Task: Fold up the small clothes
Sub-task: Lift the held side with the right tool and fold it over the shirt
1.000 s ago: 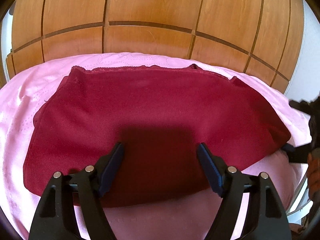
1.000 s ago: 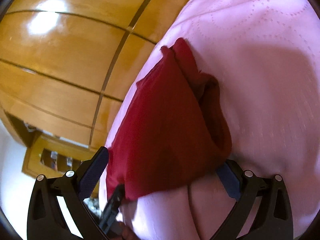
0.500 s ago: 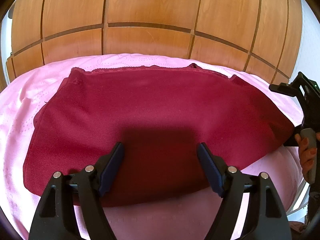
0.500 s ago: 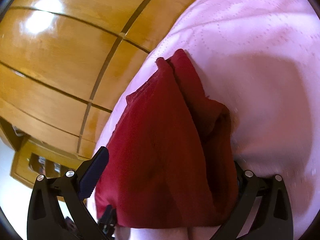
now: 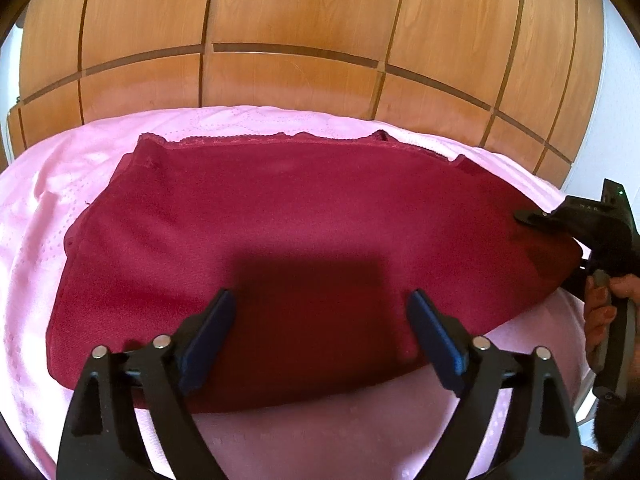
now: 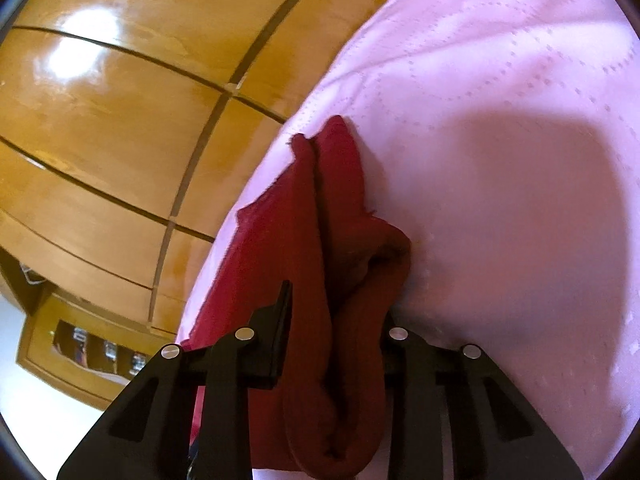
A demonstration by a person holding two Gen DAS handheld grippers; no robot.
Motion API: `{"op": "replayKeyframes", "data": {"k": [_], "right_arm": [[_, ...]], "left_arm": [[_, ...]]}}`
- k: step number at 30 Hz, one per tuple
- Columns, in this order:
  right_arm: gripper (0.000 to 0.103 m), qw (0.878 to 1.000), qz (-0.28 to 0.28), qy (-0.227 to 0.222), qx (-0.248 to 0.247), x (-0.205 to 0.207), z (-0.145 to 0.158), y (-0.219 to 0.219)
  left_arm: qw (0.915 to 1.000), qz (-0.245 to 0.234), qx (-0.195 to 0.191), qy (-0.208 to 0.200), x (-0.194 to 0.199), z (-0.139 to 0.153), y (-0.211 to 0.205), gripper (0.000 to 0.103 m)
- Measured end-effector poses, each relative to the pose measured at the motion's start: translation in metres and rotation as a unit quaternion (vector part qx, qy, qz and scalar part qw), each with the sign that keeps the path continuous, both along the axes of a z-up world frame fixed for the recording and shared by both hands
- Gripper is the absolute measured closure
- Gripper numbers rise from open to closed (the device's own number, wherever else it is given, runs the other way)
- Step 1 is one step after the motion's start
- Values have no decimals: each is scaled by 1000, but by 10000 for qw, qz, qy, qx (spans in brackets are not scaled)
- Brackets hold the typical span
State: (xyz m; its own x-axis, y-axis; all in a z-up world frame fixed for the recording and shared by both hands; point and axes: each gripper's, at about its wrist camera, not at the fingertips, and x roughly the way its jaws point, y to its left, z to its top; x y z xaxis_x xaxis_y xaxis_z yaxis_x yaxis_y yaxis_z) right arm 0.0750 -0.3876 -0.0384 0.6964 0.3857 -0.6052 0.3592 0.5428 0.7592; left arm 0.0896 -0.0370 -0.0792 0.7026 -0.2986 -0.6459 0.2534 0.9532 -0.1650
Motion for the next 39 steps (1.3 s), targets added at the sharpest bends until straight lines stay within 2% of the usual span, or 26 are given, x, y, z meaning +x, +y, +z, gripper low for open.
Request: {"op": "replayKeyframes", "data": {"k": [1, 9, 12, 16, 18, 21, 26, 32, 39], "right_arm": [[83, 10000, 31, -48, 1, 2, 2, 1], [83, 9998, 65, -187, -42, 8, 27, 11], [85, 9993, 161, -313, -143, 12, 44, 20], [85, 9983, 279, -483, -192, 17, 65, 31], [85, 9976, 358, -558, -221, 20, 75, 39], [85, 9966, 467, -638, -231, 23, 87, 49], [85, 9942, 680, -806, -233, 30, 104, 70], [85, 9919, 921, -870, -10, 41, 111, 95], [85, 9852, 1383, -1000, 140, 54, 122, 134]], "left_arm": [[10000, 26, -11, -21, 1, 2, 2, 11], [9966, 744, -339, -68, 12, 19, 59, 6], [9949, 1005, -50, 33, 19, 20, 76, 5], [9900, 1238, 585, 339, 30, 13, 91, 4], [9867, 1362, 702, 540, 35, 8, 101, 4], [9836, 1532, 561, 770, 35, 4, 116, 4], [9814, 1700, 364, 811, 23, 7, 138, 3], [9750, 1934, -178, 1083, 8, 2, 155, 3], [9748, 1993, -190, 988, 3, 7, 153, 3]]}}
